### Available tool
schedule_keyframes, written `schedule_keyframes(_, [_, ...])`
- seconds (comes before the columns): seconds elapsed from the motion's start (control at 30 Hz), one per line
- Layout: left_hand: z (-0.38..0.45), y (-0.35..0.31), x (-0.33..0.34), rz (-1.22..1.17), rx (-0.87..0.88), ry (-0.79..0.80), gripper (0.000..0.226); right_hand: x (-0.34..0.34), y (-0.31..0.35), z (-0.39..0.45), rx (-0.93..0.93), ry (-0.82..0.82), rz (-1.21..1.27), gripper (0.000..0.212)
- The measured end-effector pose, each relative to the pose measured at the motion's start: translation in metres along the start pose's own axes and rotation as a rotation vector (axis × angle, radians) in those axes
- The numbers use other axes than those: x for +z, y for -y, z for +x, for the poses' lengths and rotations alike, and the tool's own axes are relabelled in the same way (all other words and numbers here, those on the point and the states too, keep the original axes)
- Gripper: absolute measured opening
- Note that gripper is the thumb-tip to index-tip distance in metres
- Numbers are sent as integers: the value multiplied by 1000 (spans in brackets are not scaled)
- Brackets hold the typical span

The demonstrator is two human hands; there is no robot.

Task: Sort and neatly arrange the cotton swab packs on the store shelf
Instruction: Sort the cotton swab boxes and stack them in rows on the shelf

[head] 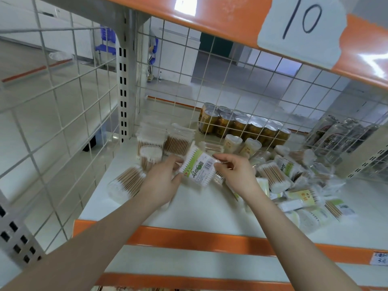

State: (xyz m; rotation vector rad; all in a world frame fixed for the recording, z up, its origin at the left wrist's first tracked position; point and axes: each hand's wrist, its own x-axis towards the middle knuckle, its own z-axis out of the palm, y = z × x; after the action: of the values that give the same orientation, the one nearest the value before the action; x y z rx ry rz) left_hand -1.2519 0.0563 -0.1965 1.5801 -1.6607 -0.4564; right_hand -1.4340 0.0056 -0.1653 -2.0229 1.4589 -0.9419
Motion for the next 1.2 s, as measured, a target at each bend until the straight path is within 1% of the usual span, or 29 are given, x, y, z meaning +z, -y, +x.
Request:
schedule_keyframes(0.13, [3,2,-3,-13,21,-74,32,5,-6,-3,-10,85,-63,27])
schedule_keyframes(0.27, [7,2,-7,11,44,-120,29,11,-9,-7,-1,153,-51,24])
schedule_keyframes(0.47, [14,3,-10,-5,41,-144,29,20,-5,-16,-32,243,-22,16])
schedule_keyframes(0.6, [16,5,-11,-51,-4,-131,32,24,-4,-20,-2,273,1,18])
schedule_keyframes(0.73, [17,8,-12,-66,-54,-132,33,26,0,-22,17,283,52,7])
schedule_keyframes(0.9, [17,10,-14,-98,-79,-149,32,30,4,-23,49,293,104,18])
schedule_keyframes(1.03, [15,11,-16,-121,-91,-166,32,30,6,-24,32,280,108,14])
schedule_keyframes(1.2, [12,8,-17,-135,-82,-174,30,28,5,-24,-1,265,67,25])
